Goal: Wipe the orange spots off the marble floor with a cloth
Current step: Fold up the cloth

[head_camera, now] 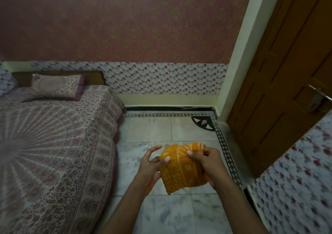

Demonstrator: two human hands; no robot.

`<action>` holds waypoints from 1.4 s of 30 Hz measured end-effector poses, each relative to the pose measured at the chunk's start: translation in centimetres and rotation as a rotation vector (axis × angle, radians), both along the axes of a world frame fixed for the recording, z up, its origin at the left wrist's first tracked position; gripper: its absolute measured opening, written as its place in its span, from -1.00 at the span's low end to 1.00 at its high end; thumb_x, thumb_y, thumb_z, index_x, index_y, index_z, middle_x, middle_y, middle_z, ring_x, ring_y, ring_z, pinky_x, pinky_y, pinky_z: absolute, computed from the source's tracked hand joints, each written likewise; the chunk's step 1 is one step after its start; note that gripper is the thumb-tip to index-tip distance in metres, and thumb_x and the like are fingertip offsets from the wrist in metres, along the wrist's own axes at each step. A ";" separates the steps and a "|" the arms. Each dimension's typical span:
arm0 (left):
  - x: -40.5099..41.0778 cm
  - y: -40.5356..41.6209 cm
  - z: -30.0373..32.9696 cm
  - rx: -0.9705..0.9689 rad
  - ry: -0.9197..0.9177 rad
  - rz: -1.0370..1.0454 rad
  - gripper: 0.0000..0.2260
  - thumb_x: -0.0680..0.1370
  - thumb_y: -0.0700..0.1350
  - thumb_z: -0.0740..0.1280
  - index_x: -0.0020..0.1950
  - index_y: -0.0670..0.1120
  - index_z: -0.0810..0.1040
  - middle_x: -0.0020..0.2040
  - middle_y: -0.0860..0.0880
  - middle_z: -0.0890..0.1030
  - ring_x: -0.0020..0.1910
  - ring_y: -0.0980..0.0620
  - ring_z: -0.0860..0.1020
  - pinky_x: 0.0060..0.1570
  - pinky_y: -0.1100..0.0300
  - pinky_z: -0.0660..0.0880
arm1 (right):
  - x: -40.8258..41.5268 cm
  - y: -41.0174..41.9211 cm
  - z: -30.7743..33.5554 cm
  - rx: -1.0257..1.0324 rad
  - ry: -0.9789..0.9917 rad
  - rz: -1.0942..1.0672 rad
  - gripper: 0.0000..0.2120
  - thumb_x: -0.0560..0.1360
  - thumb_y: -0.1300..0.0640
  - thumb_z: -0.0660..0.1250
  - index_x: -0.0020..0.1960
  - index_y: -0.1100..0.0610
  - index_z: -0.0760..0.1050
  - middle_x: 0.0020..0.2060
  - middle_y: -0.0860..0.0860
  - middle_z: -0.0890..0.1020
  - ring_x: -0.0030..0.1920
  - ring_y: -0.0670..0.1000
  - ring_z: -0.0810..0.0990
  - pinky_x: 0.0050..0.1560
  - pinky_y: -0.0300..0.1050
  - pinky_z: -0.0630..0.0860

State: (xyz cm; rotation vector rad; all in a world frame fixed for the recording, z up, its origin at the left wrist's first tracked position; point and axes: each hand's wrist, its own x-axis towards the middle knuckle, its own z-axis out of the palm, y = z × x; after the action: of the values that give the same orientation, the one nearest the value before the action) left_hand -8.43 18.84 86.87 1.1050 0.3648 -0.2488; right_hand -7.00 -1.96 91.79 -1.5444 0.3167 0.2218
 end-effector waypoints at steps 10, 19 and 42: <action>0.4 -0.9 -0.5 0.387 -0.254 -0.007 -0.66 0.33 -0.46 0.57 -0.10 -0.03 0.77 -0.05 0.03 0.76 0.03 -0.01 0.73 -0.10 0.18 0.65 | -0.3 -1.0 -3.0 -0.374 -0.103 -0.036 -0.34 0.21 0.34 0.69 0.18 -0.12 0.60 0.07 0.00 0.67 0.09 0.10 0.68 -0.01 0.18 0.72; 2.0 -0.9 -1.4 0.662 -0.449 -0.018 -0.52 0.34 -0.29 0.63 0.11 0.19 0.72 0.04 -0.01 0.64 0.12 0.00 0.62 0.11 0.07 0.61 | -0.3 -1.0 -3.5 -0.704 -0.251 -0.010 -0.67 0.40 0.22 0.58 0.14 0.03 0.72 0.03 0.03 0.70 0.10 0.08 0.64 0.04 -0.18 0.52; 2.4 -4.4 -1.2 0.533 -0.610 -0.396 -0.80 0.60 -0.12 0.43 0.15 0.09 0.49 -0.14 0.11 0.63 -0.12 0.11 0.63 -0.16 0.17 0.58 | -5.2 -4.9 -4.5 0.269 -0.002 -0.319 -0.12 0.14 0.37 0.68 0.35 -0.11 0.53 0.20 0.21 0.64 0.20 0.31 0.65 0.03 0.41 0.66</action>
State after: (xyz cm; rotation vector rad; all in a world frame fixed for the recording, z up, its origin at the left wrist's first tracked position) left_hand -6.03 14.46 85.70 1.7096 -0.3623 -0.1513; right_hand -12.21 -6.81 87.27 -1.2091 0.5050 0.0101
